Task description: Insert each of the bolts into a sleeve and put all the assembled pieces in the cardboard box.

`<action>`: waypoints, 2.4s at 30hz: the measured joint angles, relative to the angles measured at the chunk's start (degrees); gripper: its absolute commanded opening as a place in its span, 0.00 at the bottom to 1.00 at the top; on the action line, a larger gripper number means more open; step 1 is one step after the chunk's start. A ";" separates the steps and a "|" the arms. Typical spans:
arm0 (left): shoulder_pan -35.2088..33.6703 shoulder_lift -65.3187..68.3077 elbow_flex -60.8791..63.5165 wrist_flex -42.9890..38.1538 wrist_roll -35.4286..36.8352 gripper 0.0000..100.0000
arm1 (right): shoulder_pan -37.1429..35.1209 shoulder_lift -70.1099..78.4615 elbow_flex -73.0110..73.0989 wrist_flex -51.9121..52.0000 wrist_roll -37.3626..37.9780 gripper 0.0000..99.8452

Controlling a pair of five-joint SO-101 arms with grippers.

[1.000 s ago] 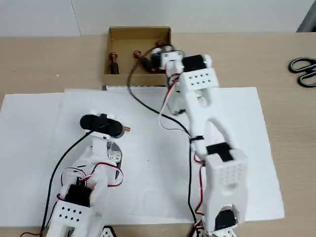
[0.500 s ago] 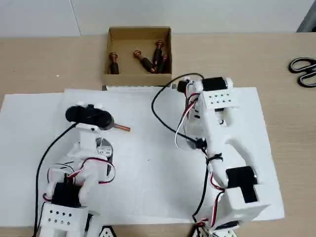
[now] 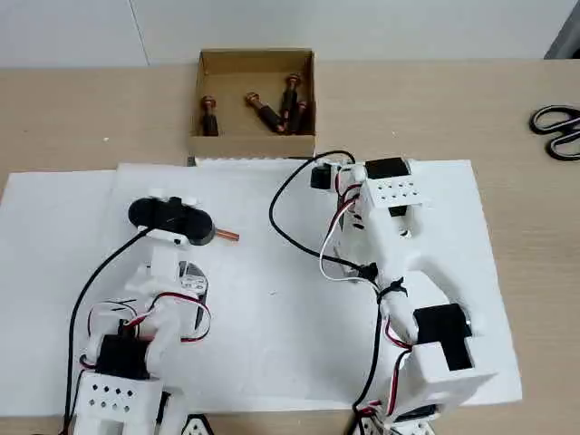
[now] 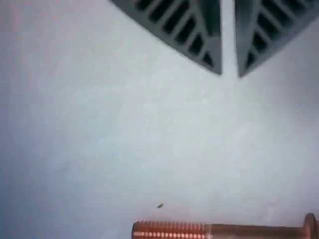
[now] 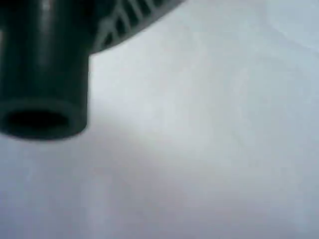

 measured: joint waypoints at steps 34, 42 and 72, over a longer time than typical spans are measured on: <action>0.00 0.00 4.66 -2.11 0.00 0.01 | -0.26 8.70 -0.70 -1.58 12.22 0.20; 0.00 0.00 4.66 -2.11 0.00 0.01 | -0.18 6.77 -1.49 0.88 12.31 0.22; 0.00 0.00 4.66 -2.11 0.00 0.01 | -3.52 8.53 -1.41 -2.02 12.31 0.22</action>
